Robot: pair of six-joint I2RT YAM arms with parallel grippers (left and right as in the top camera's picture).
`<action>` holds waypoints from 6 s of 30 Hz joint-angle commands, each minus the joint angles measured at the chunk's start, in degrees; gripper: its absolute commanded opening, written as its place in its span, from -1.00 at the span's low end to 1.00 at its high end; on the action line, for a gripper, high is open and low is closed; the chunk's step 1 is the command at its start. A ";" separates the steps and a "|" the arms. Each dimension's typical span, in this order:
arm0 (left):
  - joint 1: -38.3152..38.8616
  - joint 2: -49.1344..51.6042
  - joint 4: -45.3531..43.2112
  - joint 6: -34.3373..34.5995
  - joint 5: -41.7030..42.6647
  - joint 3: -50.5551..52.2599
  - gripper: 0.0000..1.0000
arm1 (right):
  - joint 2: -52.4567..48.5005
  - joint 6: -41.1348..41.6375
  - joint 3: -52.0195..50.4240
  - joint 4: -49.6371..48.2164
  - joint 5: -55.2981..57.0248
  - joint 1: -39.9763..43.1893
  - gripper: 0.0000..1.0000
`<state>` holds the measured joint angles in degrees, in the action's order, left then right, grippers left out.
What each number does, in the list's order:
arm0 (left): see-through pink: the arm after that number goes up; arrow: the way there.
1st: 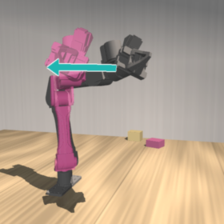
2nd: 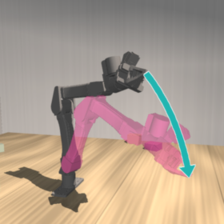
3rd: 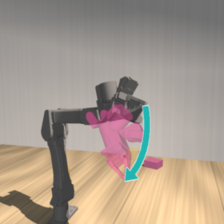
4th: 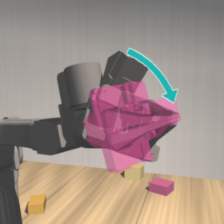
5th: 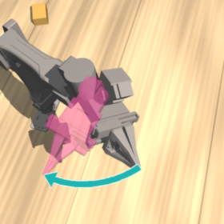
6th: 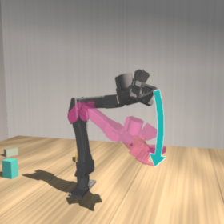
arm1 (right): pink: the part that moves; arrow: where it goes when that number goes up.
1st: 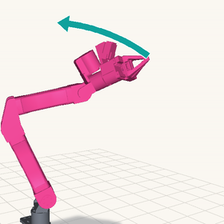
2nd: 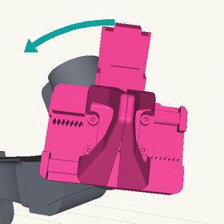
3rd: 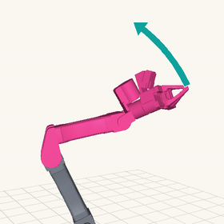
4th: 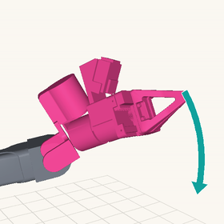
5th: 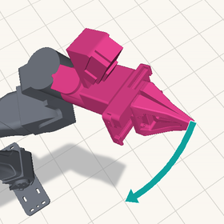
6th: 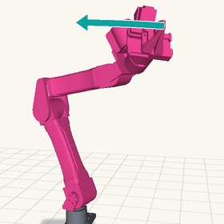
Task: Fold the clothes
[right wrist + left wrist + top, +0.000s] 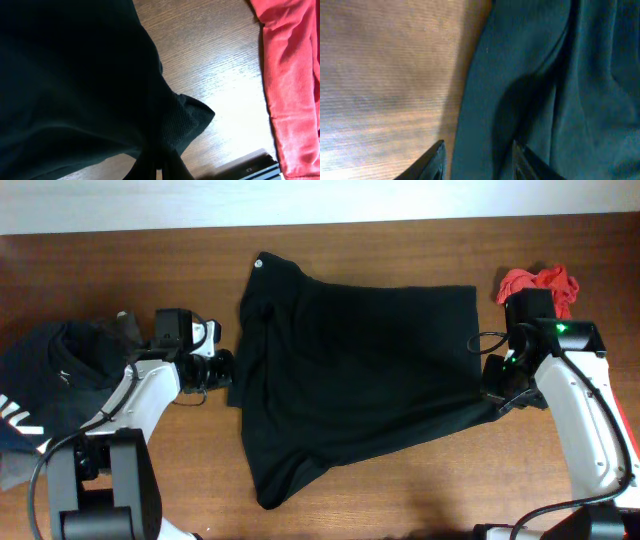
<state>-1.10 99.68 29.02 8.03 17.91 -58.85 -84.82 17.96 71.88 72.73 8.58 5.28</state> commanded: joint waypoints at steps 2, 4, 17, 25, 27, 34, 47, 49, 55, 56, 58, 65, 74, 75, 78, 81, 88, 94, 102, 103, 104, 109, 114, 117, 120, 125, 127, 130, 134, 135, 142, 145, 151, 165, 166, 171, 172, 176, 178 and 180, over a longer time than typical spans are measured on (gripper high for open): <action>-0.20 2.71 -1.18 -2.36 -4.20 -0.46 -0.13 | 0.02 0.37 -0.11 -0.13 1.07 0.42 -0.88; -0.20 4.39 -1.70 -2.51 -4.22 -0.46 -0.14 | 0.02 0.37 -0.11 -0.15 1.09 0.42 -0.88; -0.02 8.11 -5.42 -4.74 2.47 -0.46 -0.13 | 0.02 0.37 -0.11 -0.74 1.09 0.42 -0.88; -0.09 8.15 -5.64 -5.09 2.21 -0.46 -0.99 | 0.02 0.37 -0.11 -0.74 1.09 0.42 -0.88; -0.09 8.15 -5.68 -5.09 1.97 -0.46 -0.99 | 0.02 0.37 -0.11 -0.74 1.11 0.42 -0.88; -2.47 8.00 -4.13 -5.03 -3.89 -0.76 -0.99 | 0.02 0.37 -0.11 -0.74 1.14 0.42 -0.81; -17.81 7.98 -0.87 -3.67 1.62 -4.85 -0.99 | -0.13 0.35 -0.35 -0.52 1.14 0.44 -0.83; -18.21 7.98 -1.01 -3.80 1.40 -4.92 -1.00 | -0.20 0.35 -0.83 -0.35 1.14 0.42 -0.83; -18.14 7.98 -1.09 -3.80 1.99 -5.09 -0.99 | -0.70 0.44 -4.52 -2.47 1.11 0.42 -0.78; -18.14 7.98 -1.03 -3.80 2.08 -5.18 -0.99 | -0.85 0.42 -5.05 -2.43 1.11 0.42 -0.68; -18.14 7.98 -0.39 -3.82 2.05 -5.70 -0.99 | -1.05 0.39 -6.10 -2.27 1.14 0.44 -0.63; -18.08 7.98 3.58 -6.54 5.88 -10.64 -0.51 | -1.05 2.62 -6.03 -7.17 -1.18 0.44 -0.36; -12.28 7.98 8.57 -14.49 8.48 -17.64 -0.74 | -5.42 -3.87 -5.66 -29.05 -20.02 0.42 -0.92; -11.02 7.98 9.11 -15.69 8.46 -18.18 -0.80 | -7.08 -3.48 -5.66 -30.91 -20.76 0.42 -0.92; -7.69 7.98 10.29 -16.98 8.26 -19.28 -0.99 | -13.16 -1.99 -5.66 -36.33 -22.60 0.42 -0.92; -4.87 7.98 9.29 -17.00 8.24 -19.63 -0.99 | -18.71 -2.03 -5.64 -41.05 -25.64 0.42 -0.92; 2.14 9.18 2.08 -19.28 5.64 -19.63 -1.00 | -28.41 1.33 -5.64 -52.83 -30.08 0.42 -0.92; 4.28 9.51 1.40 -19.26 4.59 -19.63 -0.99 | -34.77 5.14 -5.64 -59.76 -29.92 0.42 -0.92; 4.42 9.51 1.44 -17.73 4.85 -19.63 -0.99 | -42.77 8.52 0.94 -70.01 -23.23 1.16 -0.92; 4.48 9.51 1.44 -17.53 4.83 -19.63 -0.99 | -43.56 8.52 2.71 -69.55 -23.10 1.42 -0.92; 4.55 9.51 1.42 -17.22 4.85 -19.63 -0.99 | -44.57 8.52 5.35 -68.43 -22.88 1.81 -0.92; 5.27 9.51 0.92 -17.11 4.83 -19.63 -0.27 | -47.58 8.44 16.44 -61.11 -22.93 3.76 -0.92; 5.60 9.31 0.24 -14.43 11.39 -19.76 0.62 | -46.90 1.36 24.85 -49.81 -29.44 4.55 -0.92; 5.55 9.31 -1.64 -13.46 11.87 -19.78 0.46 | -45.68 -2.91 30.91 -38.32 -29.86 4.48 -0.92; 5.62 9.38 -3.93 -13.49 11.08 -19.80 0.40 | -44.59 -5.57 35.45 -29.16 -29.83 4.11 -0.92; 6.58 11.02 -6.34 -14.29 3.63 -19.80 -0.64 | -44.57 -5.55 37.66 -16.15 -29.20 2.67 -0.92; 7.26 12.00 -6.75 -16.35 3.61 -19.80 -0.99 | -45.16 -5.51 36.89 -13.81 -26.99 1.90 -0.92; 7.39 12.63 -7.17 -16.31 3.69 -19.80 -0.99 | -45.90 -4.96 35.01 -13.88 -25.86 1.01 -0.92; 7.39 12.66 -7.17 -16.31 3.67 -19.80 -0.99 | -46.82 -2.51 31.45 -16.31 -25.38 0.09 -0.92; 7.39 12.66 -7.19 -16.31 3.67 -19.80 -0.99 | -46.95 -1.40 30.10 -17.84 -25.11 -0.04 -0.92; 7.39 12.66 -7.15 -16.31 3.72 -19.80 -0.99 | -47.71 3.98 22.99 -30.56 -24.11 -0.44 -0.92; 7.39 12.66 -7.23 -16.31 3.72 -19.80 -0.99 | -49.33 8.02 21.84 -36.06 -22.18 -0.42 -0.92; 7.69 12.72 -8.55 -16.31 3.69 -19.80 -0.99 | -55.06 11.67 21.90 -46.86 -25.66 -0.50 -0.92; 11.47 20.06 -17.22 -16.33 3.65 -19.80 -0.97 | -51.95 -0.83 34.88 -42.97 -40.57 0.90 -0.92; 11.61 20.87 -17.97 -16.33 3.58 -19.80 -0.97 | -50.84 -1.97 35.69 -41.83 -40.89 0.90 -0.92; 11.54 24.35 -20.39 -16.33 0.33 -19.87 -0.99 | -43.28 -4.33 37.27 -36.11 -41.18 0.76 -0.92; 11.54 24.98 -20.61 -16.33 -1.51 -19.91 -1.00 | -41.77 -4.96 37.27 -35.17 -41.20 0.74 -0.92; 11.45 27.02 -23.34 -16.31 -6.73 -19.96 -1.00 | -36.09 -7.26 37.27 -31.30 -41.35 0.55 -0.93; 11.26 28.06 -26.08 -16.31 -8.48 -19.96 -1.00 | -34.07 -7.26 37.27 -29.00 -41.35 0.33 -0.92; 10.91 29.70 -29.07 -16.28 -9.46 -20.39 -1.00 | -32.54 -7.56 37.27 -26.14 -41.35 -0.11 -0.92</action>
<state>10.50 125.82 1.56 -7.55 13.54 -78.43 -120.84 12.43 108.31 44.29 -31.64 6.09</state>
